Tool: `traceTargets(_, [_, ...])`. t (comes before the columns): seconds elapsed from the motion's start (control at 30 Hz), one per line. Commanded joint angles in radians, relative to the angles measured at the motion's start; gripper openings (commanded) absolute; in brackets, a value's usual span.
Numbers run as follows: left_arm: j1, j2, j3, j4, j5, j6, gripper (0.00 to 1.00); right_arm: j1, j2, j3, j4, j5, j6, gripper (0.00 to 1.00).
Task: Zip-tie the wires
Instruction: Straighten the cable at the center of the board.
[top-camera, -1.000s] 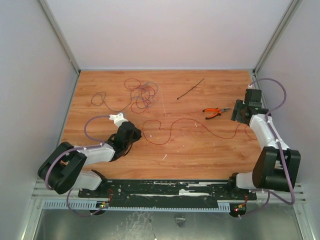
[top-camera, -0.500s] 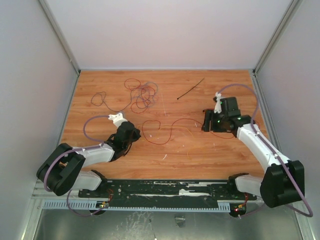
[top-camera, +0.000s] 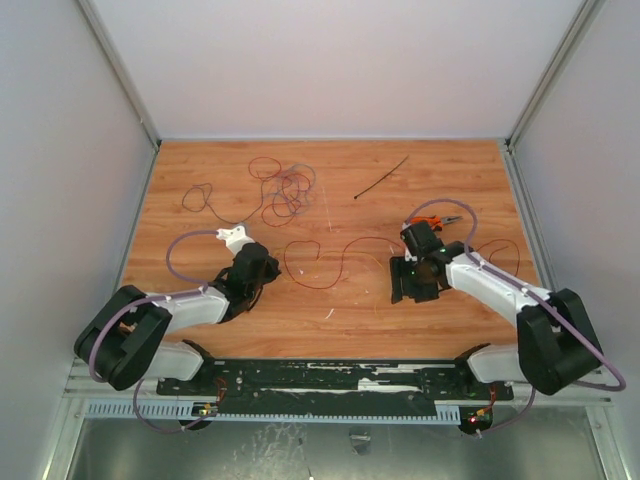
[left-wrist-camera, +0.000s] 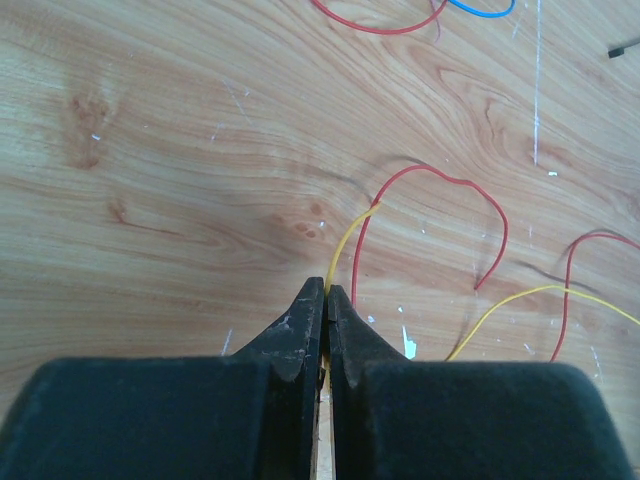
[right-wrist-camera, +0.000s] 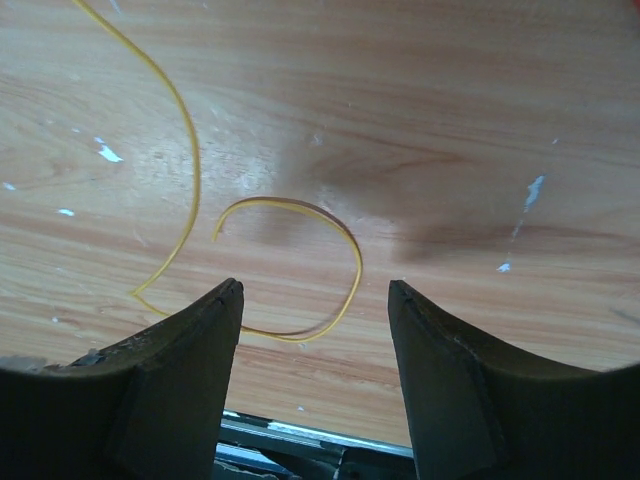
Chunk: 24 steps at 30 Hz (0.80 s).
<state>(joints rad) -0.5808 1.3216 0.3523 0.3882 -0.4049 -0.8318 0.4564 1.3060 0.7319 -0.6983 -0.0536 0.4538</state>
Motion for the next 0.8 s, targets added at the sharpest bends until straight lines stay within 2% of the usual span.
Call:
traceTargets(0.0, [0.010,0.016,0.009,0.033,-0.014,0.013,0.00,0.034,0.065,0.007,-0.019,0.050,0.039,0.61])
traceTargets(0.1, [0.013,0.015,0.009,0.036,-0.009,0.013,0.00,0.046,0.090,0.011,-0.026,0.084,0.049,0.61])
traceTargets(0.23, [0.017,0.009,0.008,0.036,-0.006,0.014,0.00,0.049,0.117,0.008,-0.025,0.106,0.050,0.51])
traceTargets(0.3, [0.023,0.006,0.007,0.036,-0.005,0.015,0.00,0.050,0.136,0.008,-0.020,0.112,0.044,0.42])
traceTargets(0.5, [0.074,-0.003,-0.027,0.048,0.039,-0.006,0.00,0.034,0.208,0.021,0.005,0.164,0.007,0.00])
traceTargets(0.77, [0.111,-0.031,-0.065,0.044,0.058,-0.004,0.00,-0.077,0.276,0.095,0.059,0.142,-0.051,0.00])
